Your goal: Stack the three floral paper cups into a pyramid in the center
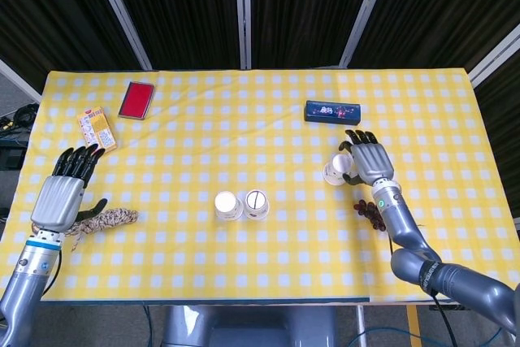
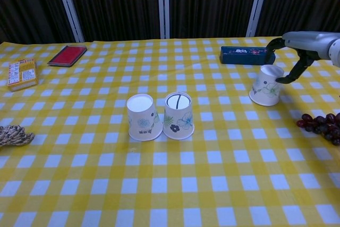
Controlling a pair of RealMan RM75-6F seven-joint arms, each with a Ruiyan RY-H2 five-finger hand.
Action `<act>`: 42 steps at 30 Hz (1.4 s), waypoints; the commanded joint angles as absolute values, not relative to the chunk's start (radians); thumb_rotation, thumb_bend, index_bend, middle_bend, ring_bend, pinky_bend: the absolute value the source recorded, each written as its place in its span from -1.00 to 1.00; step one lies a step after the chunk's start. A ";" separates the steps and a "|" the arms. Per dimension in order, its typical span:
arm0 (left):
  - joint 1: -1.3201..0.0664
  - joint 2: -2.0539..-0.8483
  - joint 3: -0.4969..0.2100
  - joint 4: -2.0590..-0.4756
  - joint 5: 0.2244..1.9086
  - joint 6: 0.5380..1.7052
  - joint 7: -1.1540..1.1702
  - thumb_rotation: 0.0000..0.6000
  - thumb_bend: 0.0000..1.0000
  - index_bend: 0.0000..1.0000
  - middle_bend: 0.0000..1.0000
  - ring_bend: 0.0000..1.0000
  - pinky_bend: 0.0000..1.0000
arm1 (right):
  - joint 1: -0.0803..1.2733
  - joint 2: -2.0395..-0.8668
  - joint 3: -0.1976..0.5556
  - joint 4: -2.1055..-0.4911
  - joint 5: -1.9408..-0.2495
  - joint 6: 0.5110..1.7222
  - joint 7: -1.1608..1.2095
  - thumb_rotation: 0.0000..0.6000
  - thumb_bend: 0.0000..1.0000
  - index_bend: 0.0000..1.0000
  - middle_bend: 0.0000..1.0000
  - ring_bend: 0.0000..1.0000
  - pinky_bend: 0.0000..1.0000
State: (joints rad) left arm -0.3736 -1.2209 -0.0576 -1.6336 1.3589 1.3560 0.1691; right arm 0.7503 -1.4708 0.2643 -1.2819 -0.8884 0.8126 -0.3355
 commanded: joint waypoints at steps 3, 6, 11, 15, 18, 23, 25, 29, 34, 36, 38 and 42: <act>-0.370 -1.222 -0.067 -1.630 1.360 1.351 0.165 1.00 -0.45 -1.00 -1.00 -1.00 -1.00 | 0.757 -1.479 0.260 -1.278 -0.891 0.827 -0.333 1.00 -0.48 -0.22 -0.80 -1.00 -1.00; -0.367 -1.221 -0.071 -1.628 1.363 1.352 0.161 1.00 -0.44 -1.00 -1.00 -1.00 -1.00 | 0.756 -1.475 0.258 -1.294 -0.898 0.839 -0.329 1.00 -0.47 -0.18 -0.77 -1.00 -1.00; -0.363 -1.220 -0.076 -1.628 1.365 1.350 0.159 1.00 -0.44 -1.00 -1.00 -1.00 -1.00 | 0.751 -1.450 0.259 -1.359 -0.938 0.877 -0.322 1.00 -0.46 -0.14 -0.74 -1.00 -1.00; -0.360 -1.219 -0.079 -1.627 1.366 1.349 0.157 1.00 -0.44 -1.00 -1.00 -1.00 -1.00 | 0.746 -1.425 0.259 -1.433 -0.981 0.919 -0.328 1.00 -0.46 -0.14 -0.74 -1.00 -1.00; -0.357 -1.218 -0.083 -1.623 1.358 1.344 0.156 1.00 -0.44 -1.00 -1.00 -1.00 -1.00 | 0.744 -1.395 0.259 -1.532 -1.037 0.965 -0.345 1.00 -0.46 -0.13 -0.74 -1.00 -1.00; -0.353 -1.214 -0.091 -1.624 1.353 1.343 0.149 1.00 -0.44 -1.00 -1.00 -1.00 -1.00 | 0.746 -1.368 0.260 -1.678 -1.099 1.023 -0.384 1.00 -0.46 -0.12 -0.74 -1.00 -1.00; -0.351 -1.213 -0.092 -1.625 1.354 1.344 0.147 1.00 -0.44 -1.00 -1.00 -1.00 -1.00 | 0.750 -1.367 0.262 -1.726 -1.104 1.039 -0.410 1.00 -0.46 -0.12 -0.74 -1.00 -1.00; -0.347 -1.207 -0.092 -1.627 1.353 1.339 0.143 1.00 -0.44 -1.00 -1.00 -1.00 -1.00 | 0.764 -1.383 0.268 -1.798 -1.107 1.066 -0.457 1.00 -0.46 -0.11 -0.74 -1.00 -1.00; -0.344 -1.202 -0.098 -1.628 1.349 1.335 0.134 1.00 -0.44 -1.00 -1.00 -1.00 -1.00 | 0.789 -1.416 0.277 -1.836 -1.098 1.085 -0.504 1.00 -0.46 -0.10 -0.74 -1.00 -1.00; -0.343 -1.200 -0.099 -1.628 1.348 1.334 0.131 1.00 -0.44 -1.00 -1.00 -1.00 -1.00 | 0.798 -1.430 0.278 -1.841 -1.094 1.090 -0.519 1.00 -0.46 -0.10 -0.73 -1.00 -1.00; -0.343 -1.198 -0.101 -1.626 1.345 1.328 0.127 1.00 -0.44 -1.00 -1.00 -1.00 -1.00 | 0.808 -1.449 0.279 -1.841 -1.087 1.096 -0.533 1.00 -0.46 -0.10 -0.73 -1.00 -1.00; -0.345 -1.195 -0.106 -1.625 1.339 1.314 0.118 1.00 -0.44 -1.00 -1.00 -1.00 -1.00 | 0.831 -1.496 0.280 -1.826 -1.063 1.088 -0.535 1.00 -0.46 -0.09 -0.73 -1.00 -1.00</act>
State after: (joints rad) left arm -0.3444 -1.1954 -0.1052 -1.6255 1.3396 1.3151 0.1185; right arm 0.8239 -1.4861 0.2806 -1.8309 -1.0690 1.0898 -0.5322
